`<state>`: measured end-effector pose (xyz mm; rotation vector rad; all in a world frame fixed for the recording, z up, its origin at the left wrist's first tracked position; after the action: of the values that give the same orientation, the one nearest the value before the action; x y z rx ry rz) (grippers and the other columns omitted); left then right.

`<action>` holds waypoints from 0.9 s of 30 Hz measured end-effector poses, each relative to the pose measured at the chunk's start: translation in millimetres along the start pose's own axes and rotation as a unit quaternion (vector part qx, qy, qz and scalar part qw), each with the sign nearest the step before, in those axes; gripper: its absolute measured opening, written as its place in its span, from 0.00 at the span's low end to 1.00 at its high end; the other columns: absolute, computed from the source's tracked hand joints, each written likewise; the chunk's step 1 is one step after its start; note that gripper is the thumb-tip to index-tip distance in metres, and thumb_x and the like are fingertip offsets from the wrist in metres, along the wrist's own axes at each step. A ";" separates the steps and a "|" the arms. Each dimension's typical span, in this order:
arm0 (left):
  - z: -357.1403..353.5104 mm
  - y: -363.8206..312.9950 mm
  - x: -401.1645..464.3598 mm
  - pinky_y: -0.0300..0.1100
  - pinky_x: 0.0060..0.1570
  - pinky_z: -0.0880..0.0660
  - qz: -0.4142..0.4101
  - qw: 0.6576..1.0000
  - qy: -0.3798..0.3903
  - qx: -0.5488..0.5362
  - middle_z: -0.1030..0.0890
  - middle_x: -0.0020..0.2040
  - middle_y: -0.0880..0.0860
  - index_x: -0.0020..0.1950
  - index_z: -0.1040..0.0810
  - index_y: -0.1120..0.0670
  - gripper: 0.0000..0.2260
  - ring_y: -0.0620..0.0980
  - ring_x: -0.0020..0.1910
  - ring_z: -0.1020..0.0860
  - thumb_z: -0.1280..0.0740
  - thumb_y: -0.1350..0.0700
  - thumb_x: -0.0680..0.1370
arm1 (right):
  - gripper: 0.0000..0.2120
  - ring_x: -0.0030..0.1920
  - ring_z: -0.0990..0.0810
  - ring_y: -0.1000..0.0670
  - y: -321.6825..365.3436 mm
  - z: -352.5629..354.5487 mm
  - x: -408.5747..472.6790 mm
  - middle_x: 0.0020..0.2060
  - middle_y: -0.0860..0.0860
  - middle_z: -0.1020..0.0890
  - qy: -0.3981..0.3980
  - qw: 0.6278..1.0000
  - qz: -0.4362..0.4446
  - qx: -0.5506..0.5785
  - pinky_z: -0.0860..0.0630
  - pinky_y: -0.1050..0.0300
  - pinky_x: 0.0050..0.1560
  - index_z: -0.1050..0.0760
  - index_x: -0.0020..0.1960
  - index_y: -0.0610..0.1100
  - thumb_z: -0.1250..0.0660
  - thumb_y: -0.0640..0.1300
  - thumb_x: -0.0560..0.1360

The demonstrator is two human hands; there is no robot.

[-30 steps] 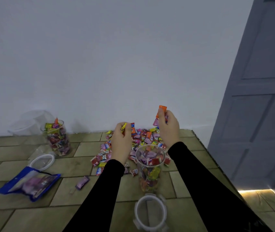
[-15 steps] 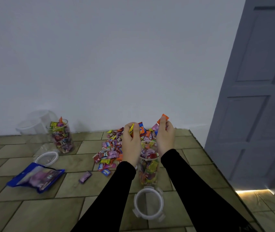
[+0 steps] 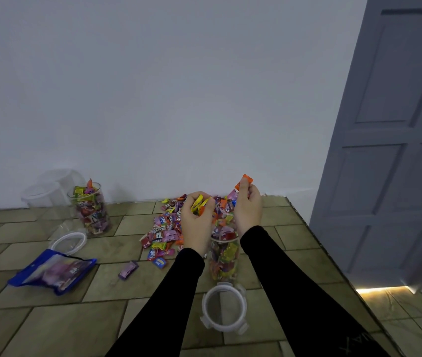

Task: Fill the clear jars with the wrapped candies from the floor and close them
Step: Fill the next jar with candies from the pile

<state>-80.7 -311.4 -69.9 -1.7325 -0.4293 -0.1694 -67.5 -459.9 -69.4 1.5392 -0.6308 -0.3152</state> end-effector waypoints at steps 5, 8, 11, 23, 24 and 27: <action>1.0 3.1 -0.8 0.36 0.38 0.27 0.006 1.000 0.005 -0.003 0.23 0.38 0.48 0.46 0.24 0.57 0.04 0.43 0.35 0.26 0.31 0.65 0.76 | 0.17 0.36 0.31 0.56 0.2 -1.9 1.0 0.31 0.58 0.30 0.000 1.000 0.003 -0.011 0.33 0.50 0.46 0.33 0.37 0.54 0.47 0.61 0.80; 0.2 3.6 0.0 0.39 0.44 0.26 0.002 1.000 0.007 -0.013 0.22 0.41 0.49 0.46 0.23 0.57 0.04 0.45 0.40 0.24 0.30 0.63 0.76 | 0.17 0.33 0.33 0.56 1.2 -2.0 1.0 0.30 0.58 0.31 0.002 1.000 0.008 -0.003 0.35 0.52 0.44 0.35 0.36 0.54 0.46 0.60 0.80; -1.7 2.1 -1.9 0.42 0.42 0.27 0.013 1.000 0.004 -0.026 0.22 0.40 0.52 0.47 0.22 0.57 0.03 0.46 0.39 0.25 0.32 0.58 0.78 | 0.17 0.34 0.32 0.56 0.8 -1.8 1.0 0.30 0.58 0.31 -0.001 1.000 0.011 0.005 0.35 0.52 0.43 0.34 0.36 0.54 0.45 0.59 0.80; -11.4 -2.8 -5.2 0.35 0.48 0.24 0.020 0.996 0.061 -0.059 0.19 0.44 0.52 0.52 0.21 0.57 0.11 0.43 0.47 0.20 0.38 0.70 0.76 | 0.18 0.38 0.27 0.51 -1.2 -1.5 1.5 0.34 0.53 0.26 0.001 1.000 0.014 0.023 0.31 0.51 0.43 0.30 0.38 0.49 0.45 0.58 0.81; -11.4 -3.1 -4.9 0.34 0.47 0.25 0.016 0.996 0.061 -0.059 0.21 0.44 0.52 0.51 0.21 0.57 0.12 0.42 0.47 0.21 0.37 0.71 0.75 | 0.18 0.38 0.27 0.52 -0.3 -1.2 1.2 0.34 0.53 0.26 0.001 1.000 0.017 0.021 0.31 0.52 0.43 0.30 0.39 0.48 0.45 0.58 0.81; -11.2 -1.3 -3.2 0.37 0.52 0.27 0.002 0.997 0.065 -0.038 0.22 0.44 0.50 0.51 0.21 0.55 0.12 0.43 0.49 0.22 0.35 0.70 0.75 | 0.18 0.38 0.28 0.52 -0.3 -0.7 1.9 0.34 0.54 0.27 0.001 1.000 0.016 0.015 0.31 0.52 0.43 0.30 0.39 0.49 0.46 0.58 0.81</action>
<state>-82.8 -322.7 -67.5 -1.7841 -0.3268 -0.2977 -65.5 -460.4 -69.3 1.5556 -0.6609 -0.2818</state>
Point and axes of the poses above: each hand's wrist, its own x-axis towards the middle knuckle, its own z-axis out of the back of the hand, y = z × x, the point moved 7 cm from there along x, towards the middle knuckle
